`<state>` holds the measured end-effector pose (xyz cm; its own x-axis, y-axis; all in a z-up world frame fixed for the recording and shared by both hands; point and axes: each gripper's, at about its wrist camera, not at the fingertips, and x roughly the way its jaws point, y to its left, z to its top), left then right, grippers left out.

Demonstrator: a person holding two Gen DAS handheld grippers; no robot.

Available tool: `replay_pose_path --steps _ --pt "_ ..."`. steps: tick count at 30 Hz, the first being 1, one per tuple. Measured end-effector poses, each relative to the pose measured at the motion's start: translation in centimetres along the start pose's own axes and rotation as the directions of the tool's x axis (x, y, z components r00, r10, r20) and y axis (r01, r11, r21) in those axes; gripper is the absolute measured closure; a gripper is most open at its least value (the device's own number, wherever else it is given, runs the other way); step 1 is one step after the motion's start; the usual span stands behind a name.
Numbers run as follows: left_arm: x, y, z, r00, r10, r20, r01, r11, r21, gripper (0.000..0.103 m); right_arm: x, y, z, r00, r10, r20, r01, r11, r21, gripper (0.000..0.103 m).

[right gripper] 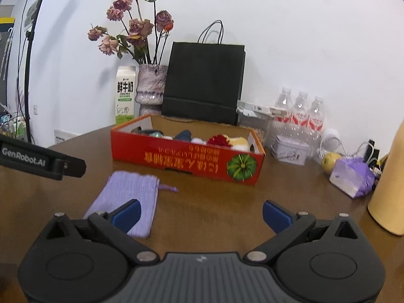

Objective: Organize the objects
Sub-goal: 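Withdraw both tools from the box back toward the table items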

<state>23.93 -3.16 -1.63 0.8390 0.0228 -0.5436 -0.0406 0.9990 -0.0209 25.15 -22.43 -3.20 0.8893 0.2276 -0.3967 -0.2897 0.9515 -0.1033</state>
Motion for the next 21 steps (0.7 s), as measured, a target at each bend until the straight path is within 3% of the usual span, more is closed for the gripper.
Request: replay_pose_path --steps 8,15,21 --pt "-1.2 -1.3 -2.6 0.994 -0.031 -0.108 0.034 0.999 0.024 0.0 -1.7 -1.3 -2.6 1.0 0.001 -0.023 0.0 1.0 0.027 0.0" --pt "-1.1 -2.9 -5.1 0.975 -0.057 -0.216 0.068 0.997 0.04 0.0 -2.2 -2.6 -3.8 0.999 -0.002 -0.033 0.005 0.997 0.074 0.0" --pt "-0.2 -3.6 -6.1 0.966 -0.05 -0.254 0.061 0.997 0.037 0.0 -2.6 -3.0 -3.9 1.0 0.0 -0.02 0.002 0.995 0.096 0.0"
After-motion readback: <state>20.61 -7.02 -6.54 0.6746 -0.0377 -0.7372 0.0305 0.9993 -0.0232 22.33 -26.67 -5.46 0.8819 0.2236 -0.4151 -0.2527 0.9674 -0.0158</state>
